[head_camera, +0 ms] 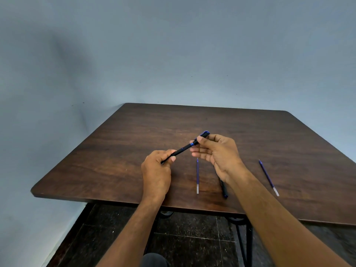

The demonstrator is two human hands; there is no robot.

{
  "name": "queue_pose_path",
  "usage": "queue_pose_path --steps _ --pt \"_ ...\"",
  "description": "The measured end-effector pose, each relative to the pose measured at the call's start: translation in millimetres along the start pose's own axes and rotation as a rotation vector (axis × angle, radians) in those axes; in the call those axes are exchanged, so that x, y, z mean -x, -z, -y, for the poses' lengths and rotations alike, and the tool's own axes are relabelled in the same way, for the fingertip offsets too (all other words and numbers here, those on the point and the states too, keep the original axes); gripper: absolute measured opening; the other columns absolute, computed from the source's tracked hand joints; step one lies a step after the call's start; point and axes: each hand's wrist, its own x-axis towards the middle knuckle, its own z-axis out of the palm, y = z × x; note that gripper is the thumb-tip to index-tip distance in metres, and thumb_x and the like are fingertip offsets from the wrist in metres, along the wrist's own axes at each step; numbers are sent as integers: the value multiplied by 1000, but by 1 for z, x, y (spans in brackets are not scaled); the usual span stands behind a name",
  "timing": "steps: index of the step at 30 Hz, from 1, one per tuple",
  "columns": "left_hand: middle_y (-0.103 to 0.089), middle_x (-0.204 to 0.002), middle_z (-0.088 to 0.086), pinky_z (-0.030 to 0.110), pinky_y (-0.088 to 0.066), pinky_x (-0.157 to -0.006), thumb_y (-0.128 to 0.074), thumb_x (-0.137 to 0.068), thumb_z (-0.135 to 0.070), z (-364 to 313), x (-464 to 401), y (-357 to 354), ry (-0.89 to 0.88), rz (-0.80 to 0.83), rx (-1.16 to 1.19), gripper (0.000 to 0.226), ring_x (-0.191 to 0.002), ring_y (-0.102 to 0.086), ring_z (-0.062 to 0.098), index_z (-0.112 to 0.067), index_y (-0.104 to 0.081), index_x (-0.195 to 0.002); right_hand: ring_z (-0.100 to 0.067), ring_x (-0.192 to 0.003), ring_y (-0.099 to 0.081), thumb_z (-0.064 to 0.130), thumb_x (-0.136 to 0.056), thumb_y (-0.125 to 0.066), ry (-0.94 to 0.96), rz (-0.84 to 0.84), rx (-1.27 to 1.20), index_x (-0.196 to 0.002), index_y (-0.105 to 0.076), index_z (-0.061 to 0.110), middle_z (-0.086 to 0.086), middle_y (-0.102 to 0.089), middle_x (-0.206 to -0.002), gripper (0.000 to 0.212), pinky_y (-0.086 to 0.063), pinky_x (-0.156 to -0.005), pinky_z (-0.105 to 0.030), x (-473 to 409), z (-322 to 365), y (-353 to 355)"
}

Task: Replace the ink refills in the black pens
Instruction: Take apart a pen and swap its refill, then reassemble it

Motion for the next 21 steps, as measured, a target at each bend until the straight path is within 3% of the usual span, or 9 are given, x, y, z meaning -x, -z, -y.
queue_pose_path --steps 7,12,18,21 --pt "-70 -94 -24 17 -51 -89 -76 -86 -9 1 0 0 -39 10 -3 29 -96 -64 -10 -35 -77 -99 -35 -83 -77 4 -91 -72 -26 10 10 -97 -69 -5 -24 -77 -89 12 -65 -73 -40 1 -7 -3" --pt "-71 -93 -23 7 -47 -85 -76 -86 -10 -3 1 1 -33 30 14 42 -96 -64 -12 -51 -69 -89 -31 -73 -74 3 -90 -72 -12 3 23 -95 -69 -6 -21 -75 -83 11 -65 -69 -39 -1 -9 -5" --pt "-69 -89 -29 -4 -39 -82 -75 -88 -14 -1 2 2 17 90 24 26 -97 -58 -23 -37 -76 -101 -31 -73 -74 3 -89 -74 -3 -3 81 -98 -70 -7 -22 -76 -84 14 -64 -71 -41 -3 -12 -6" --pt "-69 -84 -35 -3 -41 -82 -75 -87 -12 -1 2 1 9 97 33 29 -96 -60 -21 -39 -76 -98 -31 -72 -74 1 -89 -73 1 0 86 -96 -71 -7 -23 -76 -84 11 -65 -71 -41 -3 -14 -7"
